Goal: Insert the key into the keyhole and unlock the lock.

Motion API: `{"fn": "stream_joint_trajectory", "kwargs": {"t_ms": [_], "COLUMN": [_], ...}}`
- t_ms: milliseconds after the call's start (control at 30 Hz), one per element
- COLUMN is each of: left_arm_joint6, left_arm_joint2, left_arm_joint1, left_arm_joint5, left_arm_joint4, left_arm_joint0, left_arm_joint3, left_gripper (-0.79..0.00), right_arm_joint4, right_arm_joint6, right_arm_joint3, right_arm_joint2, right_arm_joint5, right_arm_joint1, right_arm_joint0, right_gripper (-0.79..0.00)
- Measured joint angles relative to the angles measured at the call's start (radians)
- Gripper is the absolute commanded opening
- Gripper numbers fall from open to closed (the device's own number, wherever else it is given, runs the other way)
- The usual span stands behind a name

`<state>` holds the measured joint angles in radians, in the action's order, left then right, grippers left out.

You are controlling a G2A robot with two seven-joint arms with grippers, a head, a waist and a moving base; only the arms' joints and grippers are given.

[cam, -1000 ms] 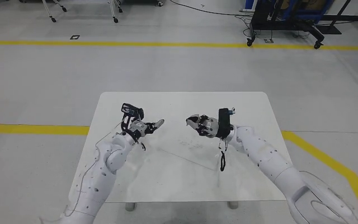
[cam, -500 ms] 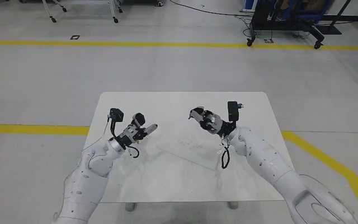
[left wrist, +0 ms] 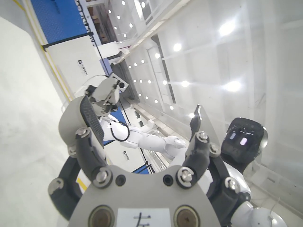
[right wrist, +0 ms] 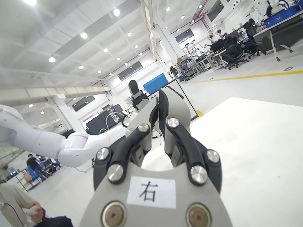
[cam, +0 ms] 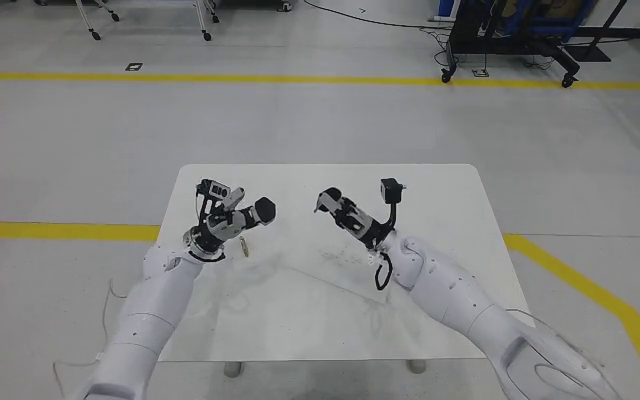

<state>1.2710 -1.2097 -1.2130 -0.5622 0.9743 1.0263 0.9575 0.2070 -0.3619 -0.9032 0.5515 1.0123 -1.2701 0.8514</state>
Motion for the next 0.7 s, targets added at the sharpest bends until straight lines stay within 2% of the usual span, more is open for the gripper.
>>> {"fn": "stream_joint_trajectory", "kwargs": {"t_ms": [67, 233, 333, 467, 700], "left_arm_joint6": [-0.068, -0.257, -0.352, -0.415, -0.464], "left_arm_joint2": [0.014, 0.077, 0.130, 0.193, 0.267], "left_arm_joint1": [0.001, 0.008, 0.009, 0.011, 0.020], "left_arm_joint5": [-0.059, -0.247, -0.341, -0.402, -0.451], "left_arm_joint4": [-0.103, -0.418, -0.521, -0.539, -0.502], "left_arm_joint0": [0.006, 0.010, 0.002, -0.015, -0.045], "left_arm_joint3": [0.017, 0.007, -0.014, -0.037, -0.062], "left_gripper": [-0.280, -0.283, -0.308, -0.394, -0.462], "right_arm_joint4": [-0.064, -0.163, -0.192, -0.202, -0.177], "right_arm_joint6": [0.042, 0.135, 0.173, 0.205, 0.211], "right_arm_joint3": [0.014, 0.046, 0.067, 0.108, 0.174], "right_arm_joint2": [-0.007, -0.017, -0.017, -0.014, -0.012], "right_arm_joint5": [0.000, 0.000, 0.000, 0.000, 0.000], "right_arm_joint1": [-0.012, -0.040, -0.056, -0.077, -0.118], "right_arm_joint0": [-0.006, -0.023, -0.031, -0.042, -0.052], "right_gripper": [-0.785, -0.785, -0.785, -0.785, -0.785]}}
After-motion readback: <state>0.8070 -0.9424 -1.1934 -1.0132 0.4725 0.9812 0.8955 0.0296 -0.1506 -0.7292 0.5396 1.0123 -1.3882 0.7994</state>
